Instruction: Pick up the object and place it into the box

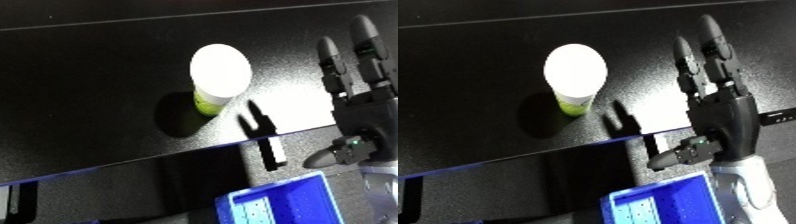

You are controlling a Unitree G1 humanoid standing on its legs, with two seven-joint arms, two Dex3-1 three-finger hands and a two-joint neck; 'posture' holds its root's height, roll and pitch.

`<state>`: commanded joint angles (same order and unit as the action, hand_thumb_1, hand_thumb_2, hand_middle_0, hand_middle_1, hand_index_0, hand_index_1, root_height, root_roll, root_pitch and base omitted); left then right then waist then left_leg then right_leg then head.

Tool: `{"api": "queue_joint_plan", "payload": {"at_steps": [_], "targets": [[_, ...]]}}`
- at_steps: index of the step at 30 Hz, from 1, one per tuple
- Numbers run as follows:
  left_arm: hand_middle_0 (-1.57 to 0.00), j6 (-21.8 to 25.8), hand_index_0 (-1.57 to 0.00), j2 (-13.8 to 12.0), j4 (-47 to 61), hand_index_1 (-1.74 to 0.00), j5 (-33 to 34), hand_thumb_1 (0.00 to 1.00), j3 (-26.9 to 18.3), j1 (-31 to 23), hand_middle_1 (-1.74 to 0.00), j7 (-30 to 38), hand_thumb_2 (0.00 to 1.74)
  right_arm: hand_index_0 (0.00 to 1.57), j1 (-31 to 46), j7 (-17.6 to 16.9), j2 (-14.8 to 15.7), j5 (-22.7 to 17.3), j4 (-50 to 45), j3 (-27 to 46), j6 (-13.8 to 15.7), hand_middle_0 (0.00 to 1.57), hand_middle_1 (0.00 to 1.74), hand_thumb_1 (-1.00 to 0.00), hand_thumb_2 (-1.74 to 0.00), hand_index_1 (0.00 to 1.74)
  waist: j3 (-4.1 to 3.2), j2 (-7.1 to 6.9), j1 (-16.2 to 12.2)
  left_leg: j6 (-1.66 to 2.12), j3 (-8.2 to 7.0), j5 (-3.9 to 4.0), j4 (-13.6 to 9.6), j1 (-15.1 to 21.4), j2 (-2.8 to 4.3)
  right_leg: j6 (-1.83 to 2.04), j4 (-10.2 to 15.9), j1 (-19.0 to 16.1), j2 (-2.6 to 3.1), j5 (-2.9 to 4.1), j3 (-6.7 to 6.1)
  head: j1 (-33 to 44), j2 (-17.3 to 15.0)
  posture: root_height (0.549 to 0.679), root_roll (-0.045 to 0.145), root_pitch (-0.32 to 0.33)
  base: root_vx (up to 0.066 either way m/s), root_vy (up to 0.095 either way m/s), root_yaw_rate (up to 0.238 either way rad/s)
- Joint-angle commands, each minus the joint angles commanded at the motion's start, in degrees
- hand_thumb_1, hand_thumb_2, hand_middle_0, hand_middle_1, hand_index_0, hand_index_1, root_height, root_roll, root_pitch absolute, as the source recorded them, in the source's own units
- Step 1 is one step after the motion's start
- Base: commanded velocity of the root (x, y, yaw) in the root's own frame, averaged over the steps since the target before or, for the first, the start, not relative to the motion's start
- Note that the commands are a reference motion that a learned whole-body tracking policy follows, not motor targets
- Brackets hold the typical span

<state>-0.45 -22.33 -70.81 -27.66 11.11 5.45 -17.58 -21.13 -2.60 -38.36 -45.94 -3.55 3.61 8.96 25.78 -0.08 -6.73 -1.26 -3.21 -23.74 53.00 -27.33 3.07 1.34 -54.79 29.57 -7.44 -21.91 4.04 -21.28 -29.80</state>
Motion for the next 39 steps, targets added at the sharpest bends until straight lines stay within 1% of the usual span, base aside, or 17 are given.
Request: {"api": "queue_joint_plan", "payload": {"at_steps": [3, 7, 10, 13, 16, 19, 24, 28, 34, 39], "targets": [[0.0, -0.3, 0.0, 0.0, 0.3, 0.0, 0.4, 0.0, 0.5, 0.3, 0.0, 0.3, 0.0, 0.0, -2.3, -1.9, -1.2, 0.9, 2.4, -2.0, -2.7, 0.0, 0.0, 0.0, 0.0, 0.0, 0.13, 0.16, 0.6, 0.09, 0.2, 0.24, -0.4, 0.0, -0.19, -0.22, 0.0, 0.0, -0.06, -0.12, 0.12, -1.4, 1.0, 0.612, 0.053, -0.033, 0.02, -0.02, 0.065], [0.0, -0.9, 0.0, 0.1, 0.6, 0.0, 0.6, 0.0, 0.8, 0.9, 0.0, 0.7, 0.0, 0.0, -5.2, -3.9, -2.2, 1.7, 5.6, -4.3, -5.0, 0.0, 0.0, 0.0, 0.0, 0.0, 0.18, 0.39, 1.3, 0.12, 0.4, 0.38, -0.5, 0.0, -0.48, -0.53, -0.2, 0.1, -0.06, -0.4, 0.29, -3.8, 3.4, 0.611, 0.054, -0.031, 0.01, -0.019, 0.064], [0.0, -1.4, 0.0, 0.1, 0.8, 0.0, 0.6, 0.0, 1.0, 1.3, 0.0, 1.0, 0.0, 0.0, -7.2, -4.7, -2.6, 1.9, 7.4, -5.8, -6.5, 0.0, 0.0, 0.0, 0.0, 0.0, 0.09, 0.55, 1.7, 0.09, 0.47, 0.21, -0.2, -0.2, -0.63, -0.8, -0.8, 0.3, -0.08, -0.79, 0.47, -5.2, 3.8, 0.61, 0.055, -0.031, 0.016, -0.002, 0.045], [0.0, -2.1, 0.0, 0.3, 0.9, 0.0, 0.8, 0.0, 1.1, 1.8, 0.0, 1.1, 0.0, 0.0, -8.8, -4.7, -2.6, 2.4, 8.7, -7.0, -8.2, 0.0, 0.0, 0.0, 0.0, 0.0, -0.01, 0.73, 1.9, 0.08, 0.52, -0.09, 0.4, -0.5, -0.73, -0.98, -1.5, 0.6, -0.24, -1.1, 0.53, -7.1, 3.9, 0.608, 0.057, -0.033, 0.025, 0.007, 0.044], [0.0, -2.5, 0.0, 0.5, 1.2, 0.0, 1.2, 0.0, 1.4, 2.1, 0.0, 1.2, 0.0, 0.0, -10.0, -4.5, -2.3, 2.8, 9.6, -8.3, -9.6, 0.0, 0.0, 0.0, 0.0, 0.0, 0.07, 0.91, 2.2, 0.03, 0.57, -0.36, 1.2, -0.9, -0.82, -1.08, -2.1, 1.0, -0.43, -1.23, 0.47, -8.7, 3.5, 0.607, 0.059, -0.035, 0.03, 0.008, 0.047], [0.0, -2.6, 0.0, 0.6, 1.4, 0.0, 1.4, 0.0, 1.8, 2.1, 0.0, 1.1, 0.0, 0.0, -11.1, -4.2, -1.9, 3.1, 10.4, -9.4, -10.6, 0.0, 0.0, 0.0, 0.0, 0.0, 0.19, 1.15, 2.4, 0.05, 0.57, -0.43, 1.5, -1.1, -0.91, -1.07, -2.4, 1.2, -0.56, -1.21, 0.32, -10.3, 3.5, 0.606, 0.06, -0.035, 0.027, 0.01, 0.04], [0.0, -3.0, 0.0, 0.6, 2.0, 0.0, 1.2, 0.0, 2.4, 2.3, 0.0, 1.2, 0.0, 0.0, -13.3, -3.9, -1.4, 3.1, 11.1, -11.6, -12.0, 0.0, 0.0, 0.0, 0.0, 0.0, 0.44, 1.47, 2.9, 0.06, 0.57, -0.25, 1.5, -1.4, -1.12, -1.06, -2.4, 1.6, -0.46, -1.11, 0.07, -13.4, 3.9, 0.606, 0.061, -0.031, 0.014, 0.013, 0.033], [0.0, -3.4, 0.0, 0.7, 2.1, 0.0, 1.1, 0.0, 2.7, 2.6, 0.0, 1.3, 0.0, 0.0, -15.5, -3.6, -1.0, 2.8, 11.8, -13.5, -13.1, 0.0, 0.0, 0.0, 0.0, 0.0, 0.62, 1.64, 3.2, 0.22, 0.59, -0.24, 1.6, -1.7, -1.16, -1.12, -2.5, 1.9, -0.41, -1.13, -0.08, -15.0, 3.6, 0.605, 0.063, -0.029, 0.009, 0.016, 0.027], [0.0, -3.9, 0.0, 1.1, 2.3, 0.0, 1.1, 0.0, 3.6, 3.1, 0.0, 1.3, 0.0, 0.47, -18.5, -3.2, 0.2, 2.4, 12.3, -15.9, -13.7, 0.47, 0.52, -0.3, -0.52, 0.52, 0.77, 1.89, 3.6, 0.36, 0.65, -0.4, 1.8, -1.7, -1.25, -1.22, -2.6, 2.0, -0.39, -1.25, -0.29, -16.4, 3.2, 0.606, 0.066, -0.028, 0.021, 0.009, 0.043], [0.0, -4.2, 0.0, 1.4, 2.6, 0.0, 1.0, 0.0, 4.2, 3.5, 0.0, 1.7, 0.0, 0.86, -20.5, -3.6, 1.5, 2.3, 11.9, -17.6, -14.2, 0.86, 0.96, -0.55, -0.96, 0.96, 0.85, 2.05, 3.9, 0.41, 0.68, -0.33, 1.5, -1.5, -1.37, -1.24, -2.4, 2.0, -0.28, -1.2, -0.41, -17.2, 3.1, 0.606, 0.069, -0.026, 0.013, 0.009, 0.024]]}}
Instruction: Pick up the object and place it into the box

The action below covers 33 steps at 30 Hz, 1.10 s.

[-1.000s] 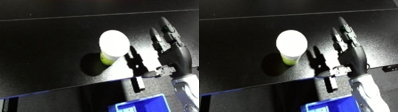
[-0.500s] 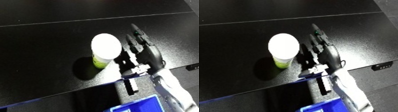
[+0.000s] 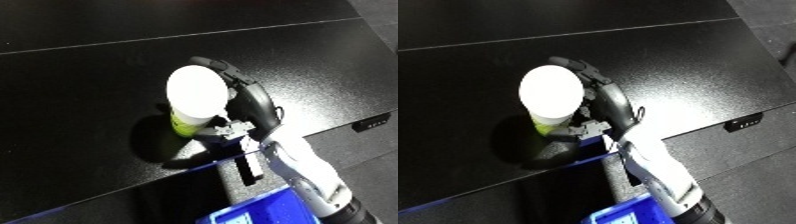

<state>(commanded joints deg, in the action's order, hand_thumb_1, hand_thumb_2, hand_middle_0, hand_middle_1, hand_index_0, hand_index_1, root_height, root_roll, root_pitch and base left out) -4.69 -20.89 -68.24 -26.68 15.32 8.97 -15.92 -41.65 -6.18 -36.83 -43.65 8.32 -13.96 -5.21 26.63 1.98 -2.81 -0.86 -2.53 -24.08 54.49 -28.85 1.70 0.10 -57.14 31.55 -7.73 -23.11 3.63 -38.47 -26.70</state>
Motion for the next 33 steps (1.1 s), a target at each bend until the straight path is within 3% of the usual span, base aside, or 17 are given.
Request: {"api": "queue_joint_plan", "payload": {"at_steps": [9, 15, 22, 28, 33], "targets": [[0.0, -0.5, 0.0, 0.4, 0.5, 0.0, -0.5, 0.0, 0.5, 0.6, 0.0, 0.5, 0.0, 1.57, -1.8, -1.4, 1.3, 0.5, -0.5, -1.6, -1.4, 1.57, 1.74, -1.0, -1.74, 1.74, 0.21, 0.25, 0.1, 0.08, -0.19, 0.34, -0.6, 0.1, -0.04, 0.0, 0.3, 0.1, 0.1, 0.21, -0.25, -0.1, 0.5, 0.607, 0.071, -0.023, -0.001, 0.011, 0.015], [0.0, -0.2, 0.0, 0.6, 0.4, 0.0, -0.5, 0.0, 0.2, 0.4, 0.0, 0.6, 0.0, 1.57, -1.9, -1.9, 0.7, 1.3, -0.5, -1.6, -1.5, 1.57, 1.74, -1.0, -1.74, 1.74, 0.3, 0.33, 0.0, 0.23, -0.31, 0.74, -1.6, 0.4, 0.02, -0.03, 1.1, 0.0, 0.27, 0.49, -0.35, -1.6, 1.0, 0.609, 0.071, -0.018, -0.024, 0.003, -0.002], [0.0, 0.2, 0.0, 0.7, 0.0, 0.0, -1.1, 0.0, -1.1, -0.5, 0.0, 0.4, 0.0, 1.57, 1.4, -0.8, -1.7, 3.4, -5.6, 1.1, 2.7, 1.57, 1.74, -1.0, -1.74, 1.74, 0.3, 0.2, -1.8, 0.45, -1.17, 0.54, -2.3, 0.8, 0.47, 0.28, 1.9, 0.1, 0.86, 0.89, -0.84, -8.3, 3.2, 0.612, 0.069, -0.007, -0.031, 0.031, -0.077], [0.0, 1.4, 0.0, 1.9, -0.1, 0.0, -3.0, 0.0, -2.4, -2.3, 0.0, 0.5, 0.0, 1.57, 10.2, -0.5, -4.0, 6.3, -13.3, 9.5, 8.2, 1.57, 1.74, -1.0, -1.74, 1.74, 0.59, 0.31, -5.4, 0.3, -2.66, -0.56, -2.0, 1.6, 1.05, 0.37, 1.3, 0.4, 2.04, 0.41, -2.05, -8.2, 4.1, 0.61, 0.071, -0.005, -0.008, 0.087, -0.19], [0.0, 2.8, 0.0, 2.6, -0.1, 0.0, -4.9, 0.0, -2.9, -3.0, 0.0, 0.2, 0.0, 1.57, 17.4, -0.8, -5.4, 5.5, -18.3, 16.8, 12.6, 1.57, 1.74, -1.0, -1.74, 1.74, 0.8, 0.45, -8.0, 0.1, -4.1, -1.03, -2.5, 2.7, 1.21, 0.25, 1.7, 0.3, 3.32, 0.36, -2.89, -7.4, 5.2, 0.612, 0.074, 0.0, -0.007, 0.089, -0.192]]}}
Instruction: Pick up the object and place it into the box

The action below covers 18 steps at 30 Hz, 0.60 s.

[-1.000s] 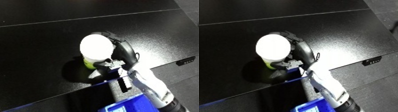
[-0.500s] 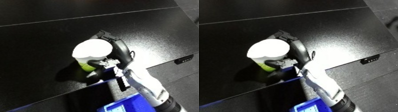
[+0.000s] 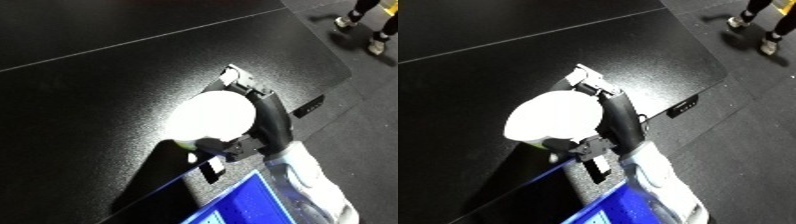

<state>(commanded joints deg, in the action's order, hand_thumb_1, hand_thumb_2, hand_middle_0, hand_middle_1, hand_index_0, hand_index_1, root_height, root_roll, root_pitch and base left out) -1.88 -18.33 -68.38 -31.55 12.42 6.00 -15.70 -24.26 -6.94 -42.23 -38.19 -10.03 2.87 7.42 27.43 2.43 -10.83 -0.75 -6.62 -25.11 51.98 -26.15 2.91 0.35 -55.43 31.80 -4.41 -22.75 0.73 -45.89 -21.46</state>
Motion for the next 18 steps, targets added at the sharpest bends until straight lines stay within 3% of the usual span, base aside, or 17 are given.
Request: {"api": "queue_joint_plan", "payload": {"at_steps": [8, 15, 18], "targets": [[0.0, 2.0, 0.0, 1.3, -0.9, 0.0, -2.8, 0.0, -1.4, -1.3, 0.0, -1.0, 0.0, 1.57, 10.6, -3.7, 1.2, 2.2, -2.6, 9.6, 9.1, 1.57, 1.74, -1.0, -1.74, 1.74, 0.54, 0.54, -3.7, -0.37, -2.03, -0.08, -1.5, 1.3, -0.36, -0.33, 1.0, 0.0, 2.03, 0.03, -1.07, -2.4, 2.4, 0.614, 0.077, 0.015, -0.011, 0.082, -0.165], [0.0, 4.0, 0.0, 3.1, -2.7, 0.0, -6.0, 0.0, -2.6, -2.2, 0.0, -2.1, 0.0, 1.57, 18.7, -11.1, 4.2, 1.7, 3.3, 17.0, 21.7, 1.57, 1.74, -1.0, -1.74, 1.74, 1.26, 1.26, -6.5, -0.83, -3.06, 0.27, -2.7, 2.5, -1.13, -0.61, 1.8, 0.0, 3.77, 0.22, -1.94, -8.0, -1.4, 0.616, 0.077, 0.025, -0.005, 0.11, -0.183], [0.0, 4.4, 0.0, 3.7, -3.2, 0.0, -7.3, 0.0, -2.4, -2.2, 0.0, -2.2, 0.0, 1.57, 20.8, -13.5, 4.5, 1.7, 9.0, 19.7, 25.0, 1.57, 1.74, -1.0, -1.74, 1.74, 1.58, 1.57, -7.2, -1.01, -3.19, 0.24, -2.8, 3.0, -1.48, -0.69, 2.1, -0.3, 4.29, 0.38, -2.32, -9.4, -3.0, 0.616, 0.076, 0.023, 0.02, 0.076, -0.12]]}}
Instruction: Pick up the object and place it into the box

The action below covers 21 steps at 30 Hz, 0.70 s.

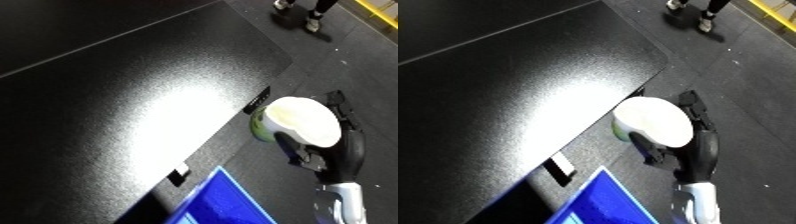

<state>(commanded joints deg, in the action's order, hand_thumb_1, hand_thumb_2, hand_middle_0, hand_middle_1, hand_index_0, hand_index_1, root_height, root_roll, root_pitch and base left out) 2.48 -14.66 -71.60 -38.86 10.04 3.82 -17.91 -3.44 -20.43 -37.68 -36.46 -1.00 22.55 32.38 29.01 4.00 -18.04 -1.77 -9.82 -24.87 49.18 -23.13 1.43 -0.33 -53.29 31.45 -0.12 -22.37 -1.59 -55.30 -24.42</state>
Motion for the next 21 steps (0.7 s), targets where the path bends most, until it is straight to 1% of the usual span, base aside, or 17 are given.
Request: {"api": "queue_joint_plan", "payload": {"at_steps": [2, 4, 5, 10, 13, 15, 17, 20, 21], "targets": [[0.0, 0.1, 0.0, 0.2, -0.2, 0.0, -0.8, 0.0, 0.1, 0.0, 0.0, 0.0, 0.0, 1.57, 1.2, -1.3, -0.4, -0.1, 4.3, 1.1, 0.3, 1.57, 1.74, -1.0, -1.74, 1.74, 0.17, 0.17, -0.2, -0.25, -0.01, -0.27, -0.1, 0.2, -0.31, -0.13, 0.3, -0.2, 0.35, 0.17, -0.27, -1.1, -1.5, 0.617, 0.075, 0.022, 0.02, 0.046, -0.079], [0.0, -0.1, 0.0, 0.0, -0.2, 0.0, -1.4, 0.0, 0.0, 0.0, 0.0, 0.0, 0.0, 1.57, 2.2, -1.8, -1.0, -0.9, 8.6, 1.6, -0.1, 1.57, 1.74, -1.0, -1.74, 1.74, 0.22, 0.29, -0.3, -0.53, 0.0, -0.63, -0.2, 0.3, -0.54, -0.25, 0.5, -0.2, 0.66, 0.32, -0.47, -1.1, -3.1, 0.617, 0.074, 0.023, 0.013, 0.024, -0.047], [0.0, -0.3, 0.0, -0.1, -0.2, 0.0, -1.5, 0.0, -0.2, 0.1, 0.0, 0.0, 0.0, 1.57, 2.6, -1.4, -1.2, -1.7, 10.8, 1.6, -0.3, 1.57, 1.74, -1.0, -1.74, 1.74, 0.22, 0.32, -0.4, -0.66, 0.0, -0.8, -0.3, 0.3, -0.63, -0.3, 0.5, -0.2, 0.78, 0.38, -0.54, -1.1, -3.4, 0.617, 0.074, 0.023, 0.007, 0.014, -0.032], [0.0, -1.6, 0.0, -1.2, 0.2, 0.0, -0.8, 0.0, -1.2, 0.4, 0.0, -0.2, 0.0, 1.57, 4.2, 3.0, -1.4, -4.5, 20.7, -0.6, -0.7, 1.57, 1.74, -1.0, -1.74, 1.74, 0.39, 0.24, -0.3, -1.19, 0.25, -1.06, -0.4, 0.0, -0.94, -0.55, 0.9, 0.1, 1.3, 0.66, -0.65, -0.6, -4.4, 0.618, 0.072, 0.028, -0.004, -0.012, -0.011], [0.0, -2.2, 0.0, -1.7, 0.4, 0.0, -0.2, 0.0, -1.7, 0.7, 0.0, -0.4, 0.0, 1.57, 4.5, 6.7, -0.9, -7.3, 24.7, -2.7, -1.7, 1.57, 1.74, -1.0, -1.74, 1.74, 0.38, 0.19, -0.2, -1.42, 0.48, -1.02, -0.5, -0.3, -1.17, -0.65, 1.0, 0.4, 1.54, 0.8, -0.59, -0.9, -5.8, 0.618, 0.071, 0.033, -0.017, -0.019, 0.005], [0.0, -2.6, 0.0, -1.9, 0.5, 0.0, 0.2, 0.0, -1.9, 1.0, 0.0, -0.5, 0.0, 1.57, 4.5, 9.4, -0.3, -8.3, 27.1, -4.3, -3.2, 1.57, 1.74, -1.0, -1.74, 1.74, 0.35, 0.26, -0.1, -1.48, 0.64, -0.92, -0.5, -0.6, -1.3, -0.68, 1.0, 0.6, 1.57, 0.89, -0.48, -1.4, -7.7, 0.618, 0.071, 0.035, -0.019, -0.013, 0.014], [0.0, -2.9, 0.0, -2.0, 0.7, 0.0, 0.4, 0.0, -1.8, 1.5, 0.0, -0.4, 0.0, 1.57, 4.1, 11.4, -0.2, -7.7, 29.6, -6.4, -4.8, 1.57, 1.74, -1.0, -1.74, 1.74, 0.36, 0.39, 0.2, -1.48, 0.79, -0.81, -0.4, -0.7, -1.41, -0.74, 1.1, 0.6, 1.48, 0.97, -0.39, -1.8, -8.7, 0.618, 0.071, 0.035, -0.006, -0.009, 0.031], [0.0, -3.3, 0.0, -1.9, 0.9, 0.0, 0.6, 0.0, -1.2, 2.2, 0.0, 0.1, 0.0, 1.57, 3.0, 13.6, -0.9, -6.4, 33.0, -9.3, -7.1, 1.57, 1.74, -1.0, -1.74, 1.74, 0.28, 0.55, 0.7, -1.4, 0.97, -0.77, -0.1, -0.8, -1.48, -0.84, 1.1, 0.4, 1.16, 1.01, -0.26, -2.5, -10.3, 0.618, 0.071, 0.031, 0.011, -0.017, 0.046], [0.0, -3.5, 0.0, -2.0, 0.9, 0.0, 0.6, 0.0, -0.9, 2.4, 0.0, 0.2, 0.0, 1.49, 2.6, 14.4, -1.2, -6.2, 33.9, -10.1, -7.8, 1.49, 1.65, -0.95, -1.65, 1.65, 0.19, 0.59, 0.9, -1.36, 1.02, -0.79, 0.0, -0.9, -1.48, -0.86, 1.0, 0.4, 1.05, 0.99, -0.21, -2.6, -10.6, 0.618, 0.071, 0.03, 0.016, -0.025, 0.054]]}}
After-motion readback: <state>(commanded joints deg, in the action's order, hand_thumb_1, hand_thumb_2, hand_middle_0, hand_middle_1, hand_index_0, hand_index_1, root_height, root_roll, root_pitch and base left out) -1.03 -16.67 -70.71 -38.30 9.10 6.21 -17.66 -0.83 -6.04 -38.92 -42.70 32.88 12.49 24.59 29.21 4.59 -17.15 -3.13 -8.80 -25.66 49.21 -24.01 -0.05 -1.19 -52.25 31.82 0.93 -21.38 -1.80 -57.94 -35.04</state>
